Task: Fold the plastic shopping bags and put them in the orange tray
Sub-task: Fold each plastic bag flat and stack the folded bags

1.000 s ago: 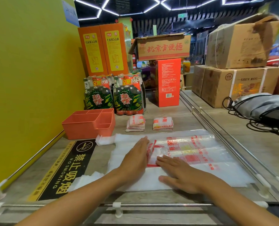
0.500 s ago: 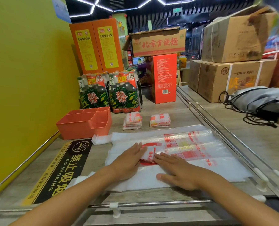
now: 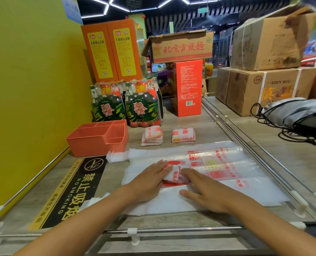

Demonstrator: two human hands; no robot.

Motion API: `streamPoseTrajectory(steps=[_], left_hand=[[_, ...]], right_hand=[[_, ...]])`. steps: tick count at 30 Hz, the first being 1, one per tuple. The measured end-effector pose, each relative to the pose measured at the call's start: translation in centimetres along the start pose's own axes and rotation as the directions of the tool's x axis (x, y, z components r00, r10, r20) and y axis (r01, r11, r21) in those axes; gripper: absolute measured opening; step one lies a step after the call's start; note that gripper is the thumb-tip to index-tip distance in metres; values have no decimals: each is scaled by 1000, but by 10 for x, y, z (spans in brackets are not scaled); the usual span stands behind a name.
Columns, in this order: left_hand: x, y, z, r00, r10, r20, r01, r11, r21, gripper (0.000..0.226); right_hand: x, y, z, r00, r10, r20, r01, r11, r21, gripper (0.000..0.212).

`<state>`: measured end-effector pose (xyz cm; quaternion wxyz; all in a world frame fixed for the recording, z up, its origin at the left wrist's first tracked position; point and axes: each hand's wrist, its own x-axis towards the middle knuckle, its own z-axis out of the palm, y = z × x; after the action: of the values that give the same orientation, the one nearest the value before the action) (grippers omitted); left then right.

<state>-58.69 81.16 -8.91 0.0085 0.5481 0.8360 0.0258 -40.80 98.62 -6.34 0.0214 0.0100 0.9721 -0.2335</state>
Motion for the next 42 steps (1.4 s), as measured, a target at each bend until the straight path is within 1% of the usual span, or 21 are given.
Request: streamPoseTrajectory(steps=[2, 5, 8, 10, 13, 14, 15, 17, 18, 20, 21, 22, 23, 25, 29, 33, 35, 37, 38, 39, 42], left_hand=[[0, 1, -2, 1000, 6, 18, -6, 1000, 3, 62], [-1, 3, -6, 998, 6, 69, 1, 995, -100, 63], [-5, 2, -10, 984, -124, 128, 157, 943, -294, 73], [-9, 1, -11, 958, -226, 177, 277, 894, -353, 74], [-13, 1, -16, 941, -304, 150, 337, 800, -497, 69], [-15, 3, -19, 939, -322, 119, 328, 739, -589, 69], [-15, 7, -22, 933, -347, 96, 310, 641, -702, 68], [-16, 14, -28, 907, -413, 85, 241, 341, -909, 61], [-14, 16, -30, 887, -454, 88, 192, 189, -963, 57], [-9, 19, -32, 845, -517, 135, 113, -73, -991, 45], [-6, 19, -33, 836, -524, 165, 83, -176, -981, 41], [-5, 23, -35, 837, -512, 194, 76, -242, -967, 38], [-3, 26, -34, 842, -492, 219, 99, -258, -961, 34], [0, 35, -31, 851, -458, 259, 170, -228, -959, 27], [8, 40, -24, 803, -531, 270, 187, -207, -960, 27], [3, 37, -28, 786, -560, 260, 145, -243, -959, 32], [-2, 36, -31, 800, -544, 253, 112, -280, -954, 33], [-5, 37, -36, 833, -500, 236, 68, -331, -941, 29], [-6, 38, -38, 853, -475, 218, 45, -349, -936, 27], [-7, 40, -41, 873, -448, 193, 24, -356, -934, 26], [-7, 45, -44, 916, -385, 118, -13, -320, -947, 26]], right_hand=[[3, 1, 2, 1000, -4, -23, 3, 1000, -17, 74], [4, 1, 5, 996, -13, 90, 26, 989, -146, 73], [3, 0, 3, 993, 9, 120, 12, 984, -176, 72], [3, 0, 2, 993, 9, 115, 11, 984, -176, 72], [3, 0, 3, 994, 12, 110, 7, 985, -173, 74], [3, 0, 3, 994, 13, 106, 6, 985, -174, 75], [3, -1, 3, 994, 15, 105, 4, 985, -173, 76], [2, -1, 2, 994, 22, 108, -5, 987, -161, 78], [2, -2, 1, 994, 29, 110, -12, 988, -153, 78], [1, -4, 0, 992, 41, 117, -24, 989, -143, 79], [0, -4, -1, 992, 44, 119, -27, 989, -143, 79], [0, -5, -1, 992, 46, 121, -28, 989, -143, 79], [0, -6, -2, 991, 48, 122, -30, 990, -140, 79], [-1, -7, -3, 991, 48, 124, -31, 990, -137, 78], [0, -2, -2, 996, 29, 89, -19, 994, -110, 76], [1, 6, -1, 999, -10, -51, 11, 999, 34, 68], [2, 4, -3, 984, 2, -176, 33, 980, 196, 66], [7, 5, -7, 953, 82, -292, 53, 903, 426, 74], [10, 3, -9, 939, 154, -308, 33, 850, 525, 83], [12, 3, -12, 934, 217, -282, 7, 782, 624, 84], [15, -4, -19, 936, 303, -179, 17, 471, 882, 41]])
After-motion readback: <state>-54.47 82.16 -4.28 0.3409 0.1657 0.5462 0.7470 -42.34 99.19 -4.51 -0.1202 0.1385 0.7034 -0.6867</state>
